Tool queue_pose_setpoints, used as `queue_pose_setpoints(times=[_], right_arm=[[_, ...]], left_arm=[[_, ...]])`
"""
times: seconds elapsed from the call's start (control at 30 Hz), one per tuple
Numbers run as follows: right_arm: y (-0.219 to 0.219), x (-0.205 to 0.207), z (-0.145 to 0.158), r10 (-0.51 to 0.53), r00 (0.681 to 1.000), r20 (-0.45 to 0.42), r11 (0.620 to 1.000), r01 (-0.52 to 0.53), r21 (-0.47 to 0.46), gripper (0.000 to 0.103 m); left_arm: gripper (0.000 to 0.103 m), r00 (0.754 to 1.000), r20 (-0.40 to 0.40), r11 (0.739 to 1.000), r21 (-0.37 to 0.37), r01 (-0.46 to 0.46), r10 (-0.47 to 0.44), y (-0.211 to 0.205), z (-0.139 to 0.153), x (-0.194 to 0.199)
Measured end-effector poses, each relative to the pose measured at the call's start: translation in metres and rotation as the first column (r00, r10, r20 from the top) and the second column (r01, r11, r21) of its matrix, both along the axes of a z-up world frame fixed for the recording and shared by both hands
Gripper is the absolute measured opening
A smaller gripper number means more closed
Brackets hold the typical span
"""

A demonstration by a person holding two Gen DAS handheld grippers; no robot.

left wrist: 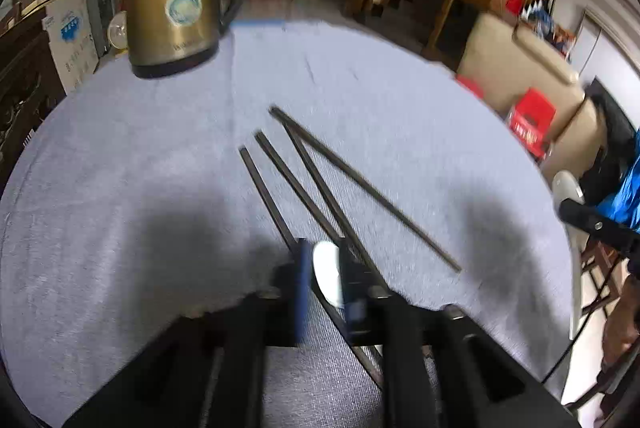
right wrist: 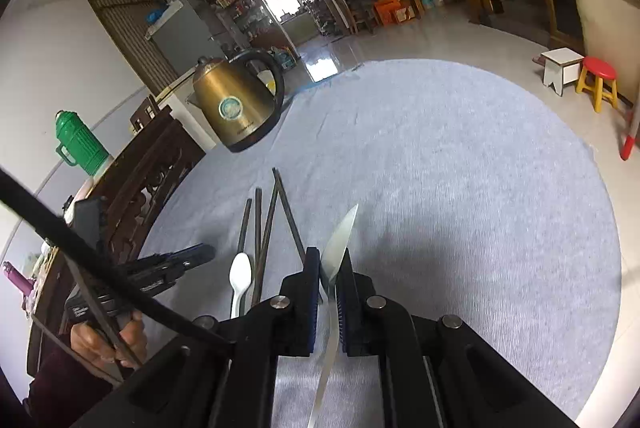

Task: Organize utensils
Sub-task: 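Grasp the second white spoon with the left gripper while the right gripper holds its spoon, then carry both spoons over the grey cup and open both grippers to drop them in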

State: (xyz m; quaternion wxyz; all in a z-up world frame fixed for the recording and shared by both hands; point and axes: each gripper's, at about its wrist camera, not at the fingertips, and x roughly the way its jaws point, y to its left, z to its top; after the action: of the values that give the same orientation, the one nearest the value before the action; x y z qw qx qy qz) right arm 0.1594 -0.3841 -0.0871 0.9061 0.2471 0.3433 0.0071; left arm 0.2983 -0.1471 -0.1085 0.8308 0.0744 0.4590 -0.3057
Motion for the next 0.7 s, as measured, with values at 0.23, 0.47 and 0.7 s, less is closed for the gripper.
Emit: queue_pose_setpoints(times=[0.23, 0.47, 0.7], right_arm=[[-0.007, -0.002, -0.021, -0.008, 0.999, -0.049, 1.000, 0.009, 0.028, 0.008], [-0.009, 0.002, -0.027, -0.006, 0.999, -0.054, 0.999, 0.008, 0.039, 0.008], [-0.010, 0.001, -0.028, 0.001, 0.999, -0.054, 0.999, 0.002, 0.044, 0.008]], left_arm=[[0.039, 0.998, -0.067, 0.999, 0.035, 0.013, -0.011, -0.007, -0.024, -0.006], [0.024, 0.998, -0.053, 0.996, 0.071, 0.047, -0.043, -0.002, -0.032, -0.009], [0.017, 0.999, -0.052, 0.998, 0.064, -0.005, 0.008, 0.050, -0.024, -0.002]])
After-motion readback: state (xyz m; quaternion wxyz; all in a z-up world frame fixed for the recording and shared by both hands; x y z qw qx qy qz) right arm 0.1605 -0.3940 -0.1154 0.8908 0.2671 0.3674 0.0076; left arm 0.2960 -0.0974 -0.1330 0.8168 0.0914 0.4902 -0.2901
